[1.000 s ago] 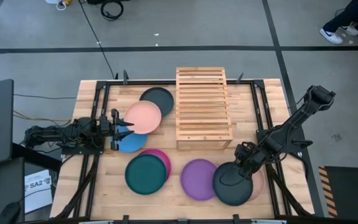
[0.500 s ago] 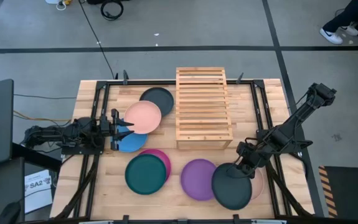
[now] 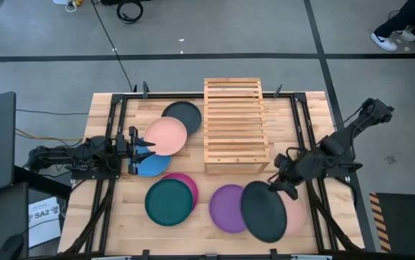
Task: Place and stack plates onto a shelf
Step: Put the bottom black plate on the shelf
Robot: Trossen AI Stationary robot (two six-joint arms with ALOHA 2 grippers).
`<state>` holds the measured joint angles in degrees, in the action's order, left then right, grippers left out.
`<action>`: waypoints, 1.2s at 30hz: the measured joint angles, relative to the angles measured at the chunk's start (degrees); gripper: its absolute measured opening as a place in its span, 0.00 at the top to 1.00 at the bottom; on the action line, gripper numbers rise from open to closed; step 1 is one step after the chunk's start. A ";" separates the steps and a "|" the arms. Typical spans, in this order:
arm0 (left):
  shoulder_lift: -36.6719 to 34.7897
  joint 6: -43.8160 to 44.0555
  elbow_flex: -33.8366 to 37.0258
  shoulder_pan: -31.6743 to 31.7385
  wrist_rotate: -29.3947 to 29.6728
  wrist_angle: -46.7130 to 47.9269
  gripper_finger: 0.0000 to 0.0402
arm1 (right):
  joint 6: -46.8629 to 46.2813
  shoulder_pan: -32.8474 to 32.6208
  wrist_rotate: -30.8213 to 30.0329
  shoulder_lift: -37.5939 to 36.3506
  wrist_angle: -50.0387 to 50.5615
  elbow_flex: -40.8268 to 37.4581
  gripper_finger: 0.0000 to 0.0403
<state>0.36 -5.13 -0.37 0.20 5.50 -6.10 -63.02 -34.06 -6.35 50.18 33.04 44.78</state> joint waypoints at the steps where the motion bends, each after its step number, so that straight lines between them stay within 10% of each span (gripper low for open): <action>1: 0.02 0.00 -0.01 -0.01 0.00 -0.01 0.64 | 1.14 1.09 0.00 0.38 1.32 1.66 0.96; 36: 0.02 0.00 0.00 0.01 0.00 0.01 0.64 | 54.19 62.59 7.71 32.51 24.19 59.24 0.96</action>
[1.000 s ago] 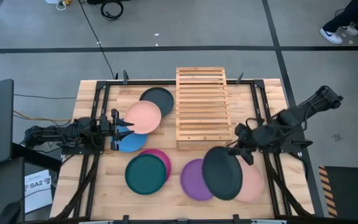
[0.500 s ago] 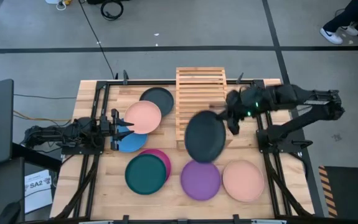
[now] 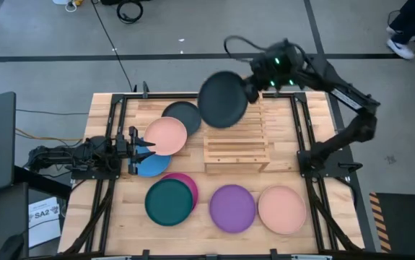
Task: Place and stack plates onto a shelf
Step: Put the bottom black plate on the shelf
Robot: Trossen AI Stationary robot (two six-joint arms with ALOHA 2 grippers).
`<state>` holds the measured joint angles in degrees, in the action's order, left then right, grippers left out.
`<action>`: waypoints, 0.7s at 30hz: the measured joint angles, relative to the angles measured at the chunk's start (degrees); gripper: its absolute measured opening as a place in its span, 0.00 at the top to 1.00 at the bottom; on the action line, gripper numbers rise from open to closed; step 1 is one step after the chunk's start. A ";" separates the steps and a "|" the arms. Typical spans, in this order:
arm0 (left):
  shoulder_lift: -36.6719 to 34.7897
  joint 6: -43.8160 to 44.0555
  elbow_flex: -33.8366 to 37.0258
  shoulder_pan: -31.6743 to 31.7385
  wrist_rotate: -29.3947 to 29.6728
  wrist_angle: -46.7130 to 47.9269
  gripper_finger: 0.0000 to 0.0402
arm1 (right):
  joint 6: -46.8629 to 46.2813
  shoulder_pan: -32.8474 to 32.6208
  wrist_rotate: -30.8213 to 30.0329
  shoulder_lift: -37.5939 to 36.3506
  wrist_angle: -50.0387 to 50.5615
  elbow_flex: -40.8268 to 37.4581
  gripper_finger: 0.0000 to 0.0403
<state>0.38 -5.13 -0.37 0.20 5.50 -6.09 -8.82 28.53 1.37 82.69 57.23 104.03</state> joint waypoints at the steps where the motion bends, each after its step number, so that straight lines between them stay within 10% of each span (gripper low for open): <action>1: -0.01 0.00 0.00 0.00 0.00 0.00 0.64 | 0.16 1.98 0.86 1.42 0.00 0.97 0.96; 21: 0.00 0.00 -0.01 -0.02 0.00 0.10 0.64 | -0.21 24.48 14.55 19.72 12.49 3.68 0.96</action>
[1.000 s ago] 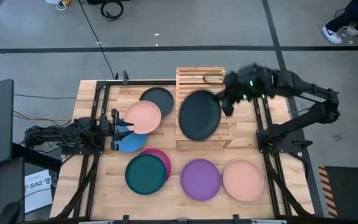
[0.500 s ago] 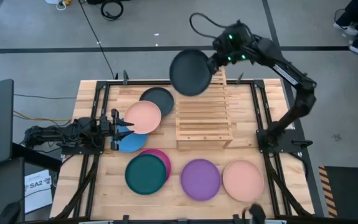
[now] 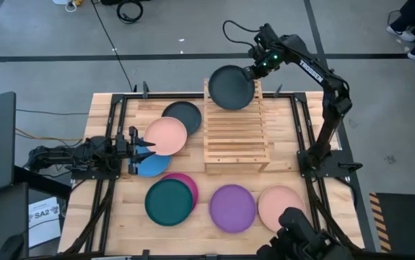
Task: Place and stack plates onto a shelf
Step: Put the bottom black plate on the shelf
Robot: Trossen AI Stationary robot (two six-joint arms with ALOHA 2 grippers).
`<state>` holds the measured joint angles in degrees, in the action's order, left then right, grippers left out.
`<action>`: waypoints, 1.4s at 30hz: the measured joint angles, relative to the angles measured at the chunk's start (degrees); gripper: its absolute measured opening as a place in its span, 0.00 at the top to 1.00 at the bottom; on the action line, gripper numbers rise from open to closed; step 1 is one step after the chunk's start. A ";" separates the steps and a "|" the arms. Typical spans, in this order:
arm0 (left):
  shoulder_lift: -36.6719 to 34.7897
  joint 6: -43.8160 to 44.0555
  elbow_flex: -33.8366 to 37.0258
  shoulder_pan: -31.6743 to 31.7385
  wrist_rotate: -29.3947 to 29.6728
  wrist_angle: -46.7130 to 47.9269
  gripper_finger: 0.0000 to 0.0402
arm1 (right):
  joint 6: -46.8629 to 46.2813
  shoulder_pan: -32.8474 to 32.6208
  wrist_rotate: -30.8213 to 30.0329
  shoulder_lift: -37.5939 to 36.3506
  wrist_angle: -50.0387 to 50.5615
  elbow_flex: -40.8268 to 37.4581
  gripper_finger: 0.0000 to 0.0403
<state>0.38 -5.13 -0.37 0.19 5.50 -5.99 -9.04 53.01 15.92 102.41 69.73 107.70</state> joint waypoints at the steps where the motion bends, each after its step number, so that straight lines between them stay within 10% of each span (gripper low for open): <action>1: 0.00 0.00 -0.01 0.02 0.00 0.08 0.64 | 0.14 0.25 0.30 0.26 0.06 0.00 0.96; 42: -0.02 -0.02 -0.01 0.02 0.00 0.29 0.64 | 0.17 1.90 -5.81 0.66 -2.02 -3.13 0.88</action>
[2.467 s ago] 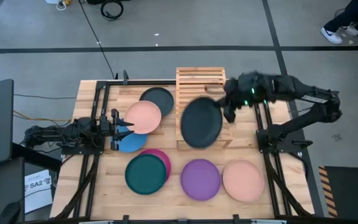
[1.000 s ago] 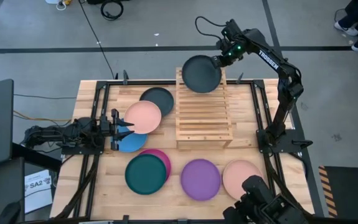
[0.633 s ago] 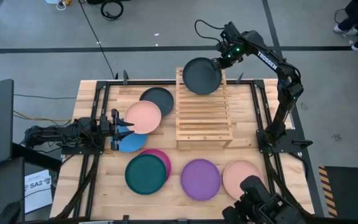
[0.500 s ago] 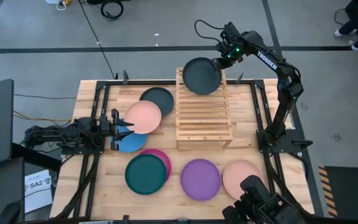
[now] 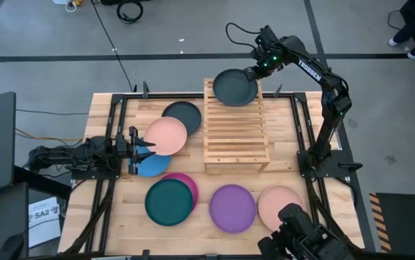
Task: Place and stack plates onto a shelf
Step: Put the bottom black plate on the shelf, then put the top light pink plate on the shelf
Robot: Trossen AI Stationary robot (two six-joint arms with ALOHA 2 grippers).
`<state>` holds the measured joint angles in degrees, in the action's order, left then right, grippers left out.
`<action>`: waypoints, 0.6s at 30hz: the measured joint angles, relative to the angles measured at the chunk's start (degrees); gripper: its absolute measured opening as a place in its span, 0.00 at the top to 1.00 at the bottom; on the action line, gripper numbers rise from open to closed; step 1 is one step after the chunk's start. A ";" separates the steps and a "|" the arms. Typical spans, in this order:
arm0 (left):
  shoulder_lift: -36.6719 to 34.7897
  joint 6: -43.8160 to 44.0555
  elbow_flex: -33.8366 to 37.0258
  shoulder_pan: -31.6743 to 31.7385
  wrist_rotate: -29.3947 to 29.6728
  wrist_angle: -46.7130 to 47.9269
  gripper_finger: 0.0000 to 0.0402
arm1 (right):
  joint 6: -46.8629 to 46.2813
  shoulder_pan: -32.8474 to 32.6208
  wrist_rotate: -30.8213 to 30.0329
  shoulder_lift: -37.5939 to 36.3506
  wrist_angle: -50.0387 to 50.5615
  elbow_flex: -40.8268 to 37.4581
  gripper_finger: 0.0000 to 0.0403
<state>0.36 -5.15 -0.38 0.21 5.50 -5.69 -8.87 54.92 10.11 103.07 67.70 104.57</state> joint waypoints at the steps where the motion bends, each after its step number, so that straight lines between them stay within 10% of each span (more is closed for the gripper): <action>1: 0.02 0.00 0.01 0.00 0.00 0.00 0.64 | 0.03 0.00 0.02 0.00 -0.15 0.00 0.88; 18: 0.02 0.00 0.00 -0.02 0.00 0.00 0.64 | 0.07 0.00 0.22 0.00 -1.74 0.00 0.68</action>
<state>0.38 -5.15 -0.38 0.19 5.50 -5.69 -8.80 54.92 10.33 103.07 65.96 104.57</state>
